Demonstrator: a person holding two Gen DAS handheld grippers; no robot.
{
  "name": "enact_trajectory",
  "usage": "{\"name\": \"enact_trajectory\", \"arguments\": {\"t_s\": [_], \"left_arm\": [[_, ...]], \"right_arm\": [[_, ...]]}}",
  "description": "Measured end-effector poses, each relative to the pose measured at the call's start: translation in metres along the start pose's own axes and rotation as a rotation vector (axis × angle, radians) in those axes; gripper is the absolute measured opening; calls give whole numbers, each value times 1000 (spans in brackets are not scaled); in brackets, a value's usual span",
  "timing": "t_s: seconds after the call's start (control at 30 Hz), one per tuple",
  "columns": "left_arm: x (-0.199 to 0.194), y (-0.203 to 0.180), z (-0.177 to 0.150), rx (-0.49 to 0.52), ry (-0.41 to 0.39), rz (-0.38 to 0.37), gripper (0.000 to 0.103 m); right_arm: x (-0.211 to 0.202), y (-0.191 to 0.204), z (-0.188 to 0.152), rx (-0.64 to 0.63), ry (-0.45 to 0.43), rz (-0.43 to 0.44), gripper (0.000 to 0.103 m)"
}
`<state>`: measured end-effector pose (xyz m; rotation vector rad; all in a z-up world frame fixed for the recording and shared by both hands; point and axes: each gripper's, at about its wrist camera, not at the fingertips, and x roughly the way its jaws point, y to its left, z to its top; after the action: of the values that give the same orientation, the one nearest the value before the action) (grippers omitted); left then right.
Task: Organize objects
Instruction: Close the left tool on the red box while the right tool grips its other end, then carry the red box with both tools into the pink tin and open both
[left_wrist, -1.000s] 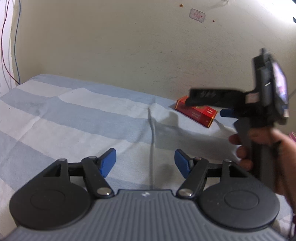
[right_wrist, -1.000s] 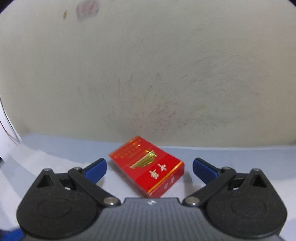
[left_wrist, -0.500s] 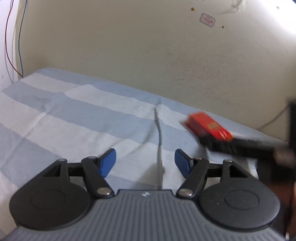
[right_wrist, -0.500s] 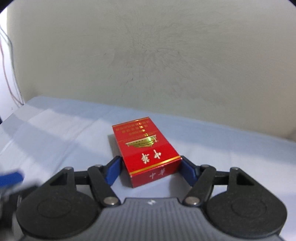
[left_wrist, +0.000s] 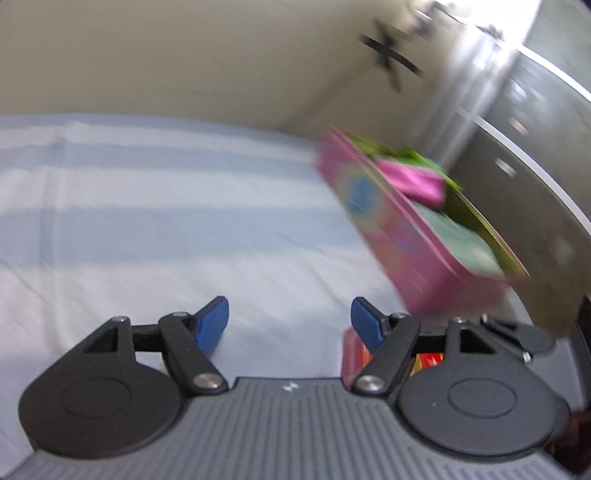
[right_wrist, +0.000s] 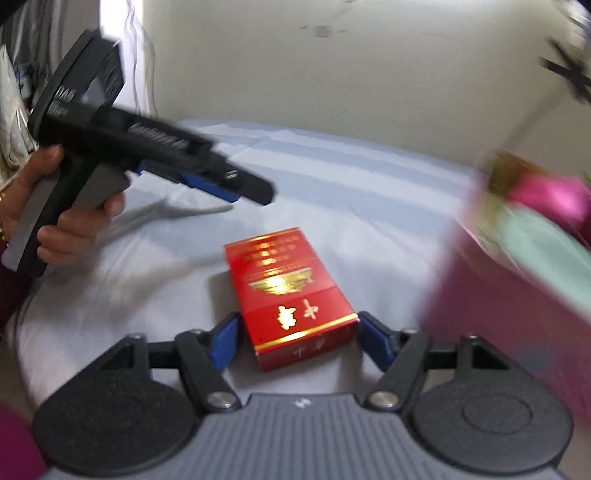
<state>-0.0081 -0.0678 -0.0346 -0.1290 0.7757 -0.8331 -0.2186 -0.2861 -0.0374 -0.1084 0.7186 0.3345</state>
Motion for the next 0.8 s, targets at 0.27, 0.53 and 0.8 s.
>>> {"name": "enact_trajectory", "arguments": {"t_s": [0.27,0.53,0.8], "left_arm": [[5,-55,-33,79,68,-63,64],[5,-70,-45,72,97,-74,54],[-11,-149,8,249,6,-108,52]], "right_arm": [[-49,-25,-38,106,-125,-27,84],[-32,-3,-31,63,-163,-29,63],[-82,-40,-23,161,-317,-76,57]]}}
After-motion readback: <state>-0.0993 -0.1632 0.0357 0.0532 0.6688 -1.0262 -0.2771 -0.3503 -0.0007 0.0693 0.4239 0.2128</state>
